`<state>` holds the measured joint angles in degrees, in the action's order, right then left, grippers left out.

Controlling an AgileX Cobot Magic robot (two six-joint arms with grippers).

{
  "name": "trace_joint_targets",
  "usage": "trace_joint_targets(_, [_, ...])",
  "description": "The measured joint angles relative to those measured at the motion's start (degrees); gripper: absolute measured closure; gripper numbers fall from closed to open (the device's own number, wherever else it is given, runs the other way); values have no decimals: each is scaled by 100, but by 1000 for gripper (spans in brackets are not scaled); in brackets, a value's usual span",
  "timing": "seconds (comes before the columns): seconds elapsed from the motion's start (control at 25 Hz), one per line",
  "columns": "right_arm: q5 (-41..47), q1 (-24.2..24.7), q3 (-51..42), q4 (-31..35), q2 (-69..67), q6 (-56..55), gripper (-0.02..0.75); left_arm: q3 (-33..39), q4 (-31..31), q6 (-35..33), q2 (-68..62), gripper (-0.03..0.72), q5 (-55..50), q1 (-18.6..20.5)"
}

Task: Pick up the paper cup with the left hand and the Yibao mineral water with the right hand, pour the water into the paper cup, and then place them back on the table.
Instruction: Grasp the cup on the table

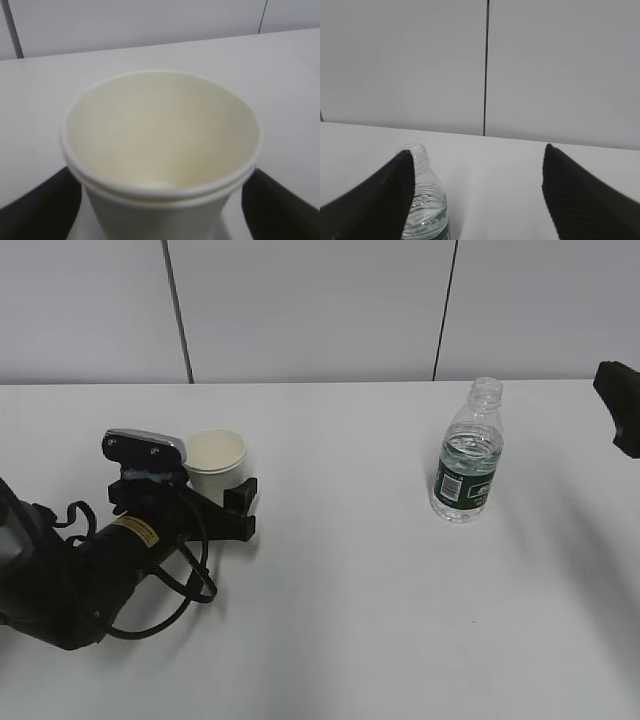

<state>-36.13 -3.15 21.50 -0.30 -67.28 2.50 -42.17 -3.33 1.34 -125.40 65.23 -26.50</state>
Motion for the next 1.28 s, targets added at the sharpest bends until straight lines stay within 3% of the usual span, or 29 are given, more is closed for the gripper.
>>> trace_joint_targets(0.4, [0, 0, 0, 0, 0, 0, 153, -102, -24, 0, -72, 108, 1, 0])
trace_joint_targets(0.84, [-10, 0, 0, 0, 0, 0, 153, -102, -44, 0, -72, 232, 1, 0])
trace_joint_targets(1.28, [1, 0, 0, 0, -132, 0, 153, -102, -44, 0, -72, 241, 3, 0])
